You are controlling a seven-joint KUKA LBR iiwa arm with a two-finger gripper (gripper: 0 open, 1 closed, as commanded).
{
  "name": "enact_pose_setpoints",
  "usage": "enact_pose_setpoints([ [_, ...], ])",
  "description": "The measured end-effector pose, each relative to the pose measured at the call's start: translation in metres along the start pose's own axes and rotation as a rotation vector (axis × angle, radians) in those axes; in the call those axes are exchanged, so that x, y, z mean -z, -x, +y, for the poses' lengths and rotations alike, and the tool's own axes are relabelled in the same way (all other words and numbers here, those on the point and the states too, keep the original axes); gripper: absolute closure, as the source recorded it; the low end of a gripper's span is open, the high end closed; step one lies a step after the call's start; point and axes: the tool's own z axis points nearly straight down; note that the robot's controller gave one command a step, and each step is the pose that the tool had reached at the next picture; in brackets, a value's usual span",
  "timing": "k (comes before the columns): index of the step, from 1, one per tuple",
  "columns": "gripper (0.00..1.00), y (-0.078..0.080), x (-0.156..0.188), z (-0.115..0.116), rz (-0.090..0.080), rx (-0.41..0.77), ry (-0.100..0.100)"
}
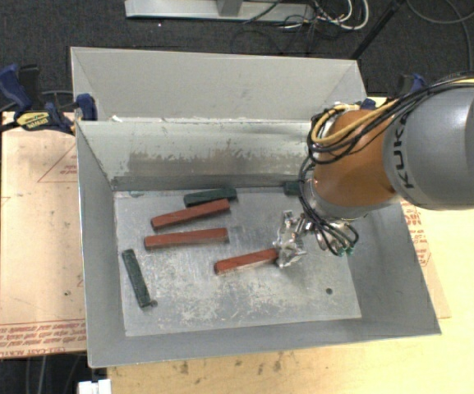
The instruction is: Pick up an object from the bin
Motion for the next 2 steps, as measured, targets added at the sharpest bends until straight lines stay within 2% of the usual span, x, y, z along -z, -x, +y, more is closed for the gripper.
enact_pose_setpoints([
  [1, 1.0, 0.0, 0.0, 0.0, 0.0, 0.0, 0.0],
  [2, 0.0, 0.032, -0.005, 0.037, 0.008, -0.081, 0.007],
])
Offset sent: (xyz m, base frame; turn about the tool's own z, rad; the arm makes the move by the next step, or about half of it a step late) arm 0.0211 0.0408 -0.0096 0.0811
